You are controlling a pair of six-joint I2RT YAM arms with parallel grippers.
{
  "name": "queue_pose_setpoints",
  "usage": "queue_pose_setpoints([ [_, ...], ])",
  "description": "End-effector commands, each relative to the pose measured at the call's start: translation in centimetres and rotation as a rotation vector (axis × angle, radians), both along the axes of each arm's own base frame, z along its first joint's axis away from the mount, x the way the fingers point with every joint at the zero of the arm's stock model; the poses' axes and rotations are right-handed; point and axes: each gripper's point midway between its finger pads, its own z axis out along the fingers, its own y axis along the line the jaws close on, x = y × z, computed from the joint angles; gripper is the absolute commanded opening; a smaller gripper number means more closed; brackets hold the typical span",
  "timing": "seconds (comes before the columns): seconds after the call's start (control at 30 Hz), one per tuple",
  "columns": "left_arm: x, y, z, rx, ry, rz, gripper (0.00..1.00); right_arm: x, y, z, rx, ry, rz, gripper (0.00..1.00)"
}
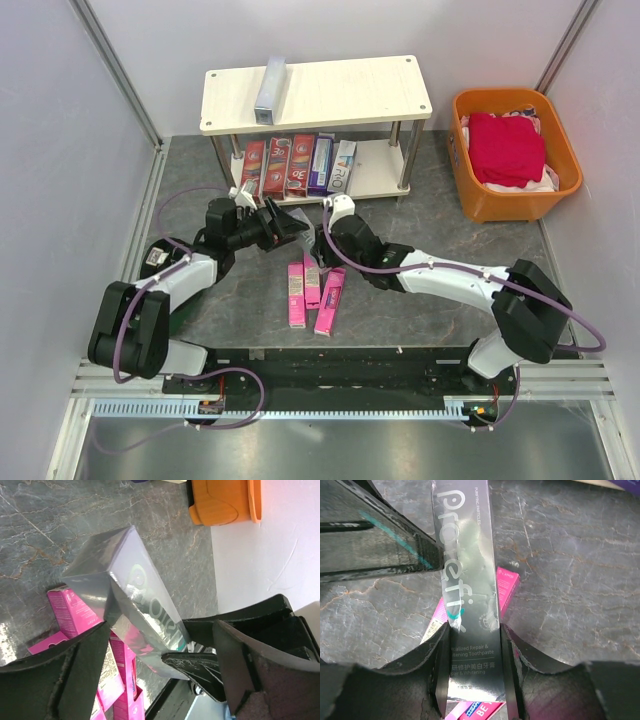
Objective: Place and organize the toothpastes onto the shelf
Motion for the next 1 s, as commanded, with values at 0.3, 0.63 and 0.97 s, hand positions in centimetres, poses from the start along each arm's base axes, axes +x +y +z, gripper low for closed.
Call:
queue_pose_setpoints([
  [0.3,-0.1,-0.8,-0.1,-0.056,0.004,-0.001,0.83,-0.6,1.7,8.5,0.256,-0.100,-0.014,0.38],
  [0.63,-0.1,-1.2,-0.2,-0.090,0.001,-0.028,0.67,-1.4,2.9,8.0,0.282,-0.062,0.048,0.43],
  [0.97,-0.3,-1.4,0.8,-0.157,-0.046,-0.070,0.31,-2.0,4.2,7.7,0.303,-0.027,0.102,0.59],
])
